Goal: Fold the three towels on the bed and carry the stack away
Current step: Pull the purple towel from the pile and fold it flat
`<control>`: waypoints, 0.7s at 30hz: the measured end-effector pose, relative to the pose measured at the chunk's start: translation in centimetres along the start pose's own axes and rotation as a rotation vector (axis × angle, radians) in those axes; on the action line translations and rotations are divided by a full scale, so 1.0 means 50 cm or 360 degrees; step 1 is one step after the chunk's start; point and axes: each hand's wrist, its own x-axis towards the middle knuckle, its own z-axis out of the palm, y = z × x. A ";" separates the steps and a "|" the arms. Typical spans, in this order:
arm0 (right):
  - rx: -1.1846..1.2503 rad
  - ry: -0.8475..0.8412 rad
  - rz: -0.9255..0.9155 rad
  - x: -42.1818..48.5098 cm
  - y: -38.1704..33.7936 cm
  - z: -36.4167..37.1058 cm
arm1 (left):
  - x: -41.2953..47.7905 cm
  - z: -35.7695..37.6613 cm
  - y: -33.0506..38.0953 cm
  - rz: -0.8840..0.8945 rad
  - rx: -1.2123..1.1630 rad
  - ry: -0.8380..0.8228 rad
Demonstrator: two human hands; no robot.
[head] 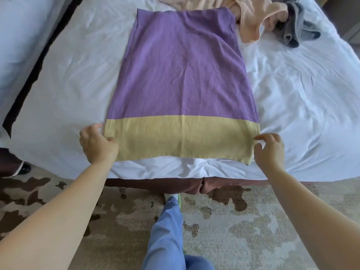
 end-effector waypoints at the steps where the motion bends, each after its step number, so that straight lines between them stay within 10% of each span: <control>1: 0.0029 0.0057 -0.0113 0.021 -0.031 -0.003 | 0.013 0.002 0.030 0.0254 0.0009 0.0038; 6: 0.0003 -0.0131 -0.0635 0.150 -0.202 0.073 | 0.095 0.107 0.189 0.1005 0.0334 -0.0305; 15: -0.0558 -0.0147 -0.0044 0.275 -0.163 0.133 | 0.190 0.177 0.149 0.0677 0.0918 -0.0460; 21: -0.0439 -0.0231 -0.0725 0.398 -0.379 0.208 | 0.311 0.277 0.343 0.1120 0.0710 -0.0537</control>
